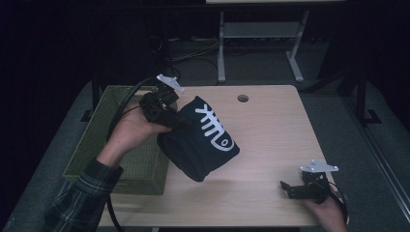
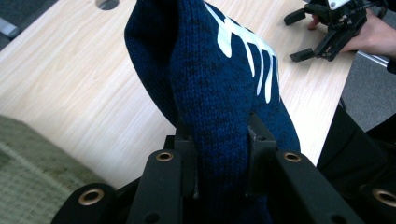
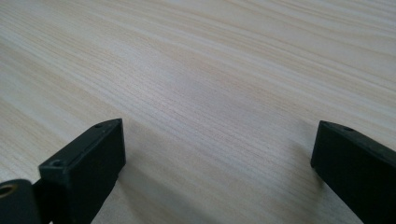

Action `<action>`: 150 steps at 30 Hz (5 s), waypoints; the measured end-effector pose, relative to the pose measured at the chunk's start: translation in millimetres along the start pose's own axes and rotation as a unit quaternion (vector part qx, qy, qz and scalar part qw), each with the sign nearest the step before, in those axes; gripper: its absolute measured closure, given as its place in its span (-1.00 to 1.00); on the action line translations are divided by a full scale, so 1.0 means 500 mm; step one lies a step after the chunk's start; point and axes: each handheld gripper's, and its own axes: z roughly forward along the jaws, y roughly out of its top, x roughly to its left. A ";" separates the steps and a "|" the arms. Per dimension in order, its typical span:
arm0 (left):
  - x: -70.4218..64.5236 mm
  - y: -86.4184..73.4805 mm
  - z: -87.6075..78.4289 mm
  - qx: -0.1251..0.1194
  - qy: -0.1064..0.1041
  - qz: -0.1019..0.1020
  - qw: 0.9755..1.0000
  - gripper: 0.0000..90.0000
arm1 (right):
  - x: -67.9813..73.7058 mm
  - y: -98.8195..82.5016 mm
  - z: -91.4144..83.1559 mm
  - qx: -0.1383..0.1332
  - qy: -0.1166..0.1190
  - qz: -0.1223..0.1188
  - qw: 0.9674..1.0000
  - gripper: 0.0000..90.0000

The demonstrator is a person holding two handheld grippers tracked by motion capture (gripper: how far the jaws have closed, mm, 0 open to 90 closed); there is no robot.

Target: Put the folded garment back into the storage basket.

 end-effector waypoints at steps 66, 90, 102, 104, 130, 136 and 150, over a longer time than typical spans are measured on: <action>0.188 -0.294 -0.219 -0.048 0.136 -0.196 0.970 0.60 | -0.001 0.001 0.001 0.000 -0.003 0.001 1.000 -0.94; 0.233 -0.376 -0.087 -0.008 0.117 -0.246 0.962 0.60 | -0.001 0.001 0.002 0.000 -0.004 0.001 1.000 -0.94; 0.256 -0.408 -0.023 0.033 0.147 -0.246 0.957 0.58 | -0.001 0.001 0.002 0.000 -0.003 0.002 1.000 -0.94; 0.260 -0.416 -0.014 0.039 0.155 -0.246 0.956 0.58 | -0.001 0.001 0.002 0.000 -0.003 0.002 1.000 -0.94; 0.286 -0.462 0.018 0.063 0.187 -0.268 0.943 0.17 | -0.001 0.001 0.002 0.000 -0.003 0.002 1.000 -0.94; 0.286 -0.463 0.011 0.055 0.193 -0.273 0.941 -0.05 | -0.001 0.001 0.002 0.000 -0.003 0.002 1.000 -0.94; 0.274 -0.444 -0.037 0.003 0.209 -0.271 0.939 -0.55 | -0.001 0.001 0.002 0.000 -0.003 0.002 1.000 -0.94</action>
